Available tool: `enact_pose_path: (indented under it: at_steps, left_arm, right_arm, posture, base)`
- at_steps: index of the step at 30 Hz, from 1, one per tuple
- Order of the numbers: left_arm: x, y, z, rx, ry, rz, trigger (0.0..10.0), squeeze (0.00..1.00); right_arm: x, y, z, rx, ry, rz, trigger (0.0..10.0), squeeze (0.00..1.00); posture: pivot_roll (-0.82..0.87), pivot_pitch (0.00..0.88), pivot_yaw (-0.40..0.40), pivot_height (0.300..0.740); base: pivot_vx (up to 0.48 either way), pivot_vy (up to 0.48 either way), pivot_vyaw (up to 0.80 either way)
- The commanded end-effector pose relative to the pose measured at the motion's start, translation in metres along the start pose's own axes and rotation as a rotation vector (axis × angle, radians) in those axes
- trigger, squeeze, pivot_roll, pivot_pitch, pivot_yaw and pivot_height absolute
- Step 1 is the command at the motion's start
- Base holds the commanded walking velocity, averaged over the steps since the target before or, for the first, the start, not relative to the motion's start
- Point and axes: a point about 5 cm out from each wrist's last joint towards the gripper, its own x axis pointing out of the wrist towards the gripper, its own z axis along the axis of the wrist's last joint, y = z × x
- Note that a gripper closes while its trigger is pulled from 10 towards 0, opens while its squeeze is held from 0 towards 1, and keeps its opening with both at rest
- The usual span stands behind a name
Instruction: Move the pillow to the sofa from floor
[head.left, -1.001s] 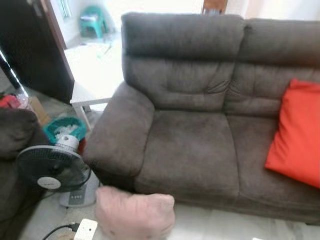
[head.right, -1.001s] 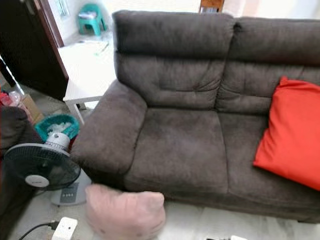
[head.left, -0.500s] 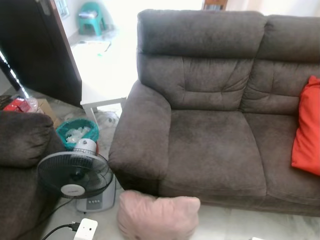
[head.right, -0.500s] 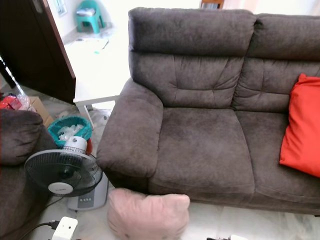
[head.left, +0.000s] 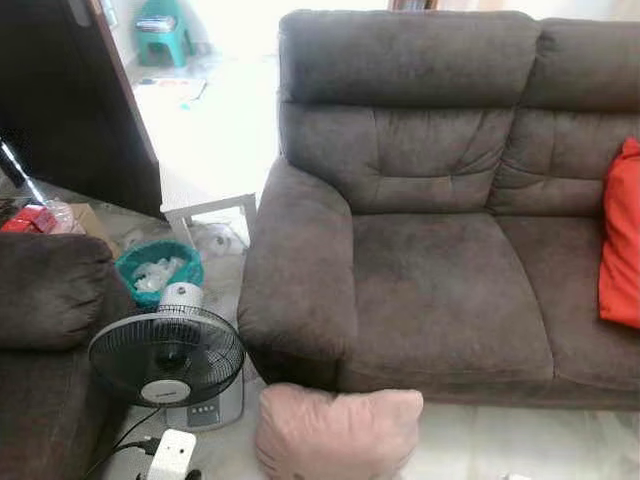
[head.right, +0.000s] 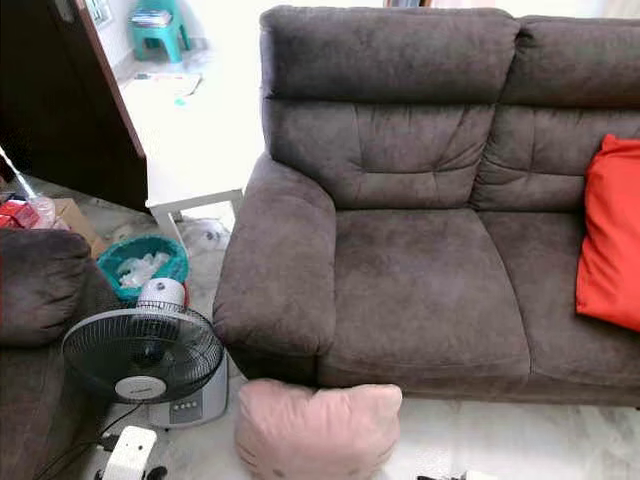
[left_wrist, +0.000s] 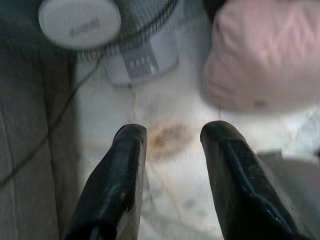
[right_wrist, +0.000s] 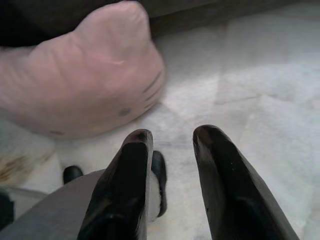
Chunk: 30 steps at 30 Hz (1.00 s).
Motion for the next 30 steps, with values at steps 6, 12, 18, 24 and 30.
enact_pose_path:
  at_steps: [6, 12, 18, 24, 30]
  left_arm:
    - [0.01, 0.006, 0.097, -0.044, -0.453, 0.067, 10.0, 0.0]
    - [-0.003, 0.013, 0.16, -0.019, -0.745, 0.111, 10.0, 0.0]
    - [-0.015, 0.014, 0.178, -0.013, -0.864, 0.13, 10.0, 0.0]
    - [-0.025, 0.01, 0.176, -0.008, -0.9, 0.111, 10.0, 0.0]
    - [-0.041, 0.005, 0.16, -0.022, -0.919, 0.132, 10.0, 0.0]
  right_arm:
    - [-0.002, -0.003, 0.016, 0.049, -0.195, -0.06, 10.0, 0.0]
    - [-0.003, 0.0, 0.026, 0.087, -0.306, -0.055, 10.0, 0.0]
    - [-0.003, 0.004, 0.036, 0.1, -0.386, -0.021, 10.0, 0.0]
    - [0.009, 0.036, 0.166, 0.022, -0.786, 0.052, 10.0, 0.0]
    - [-0.008, 0.066, 0.209, -0.047, -0.969, 0.177, 10.0, 0.0]
  posture:
    - [0.08, 0.005, 0.001, 0.74]
    - [0.07, 0.0, 0.016, 0.74]
    - [0.07, 0.0, 0.021, 0.74]
    - [0.07, 0.0, 0.006, 0.74]
    - [0.1, 0.0, -0.031, 0.74]
  base:
    - [0.0, 0.0, 0.0]
    - [0.0, 0.0, 0.0]
    - [0.0, 0.0, 0.0]
    - [0.0, 0.0, 0.0]
    - [0.0, 0.0, 0.0]
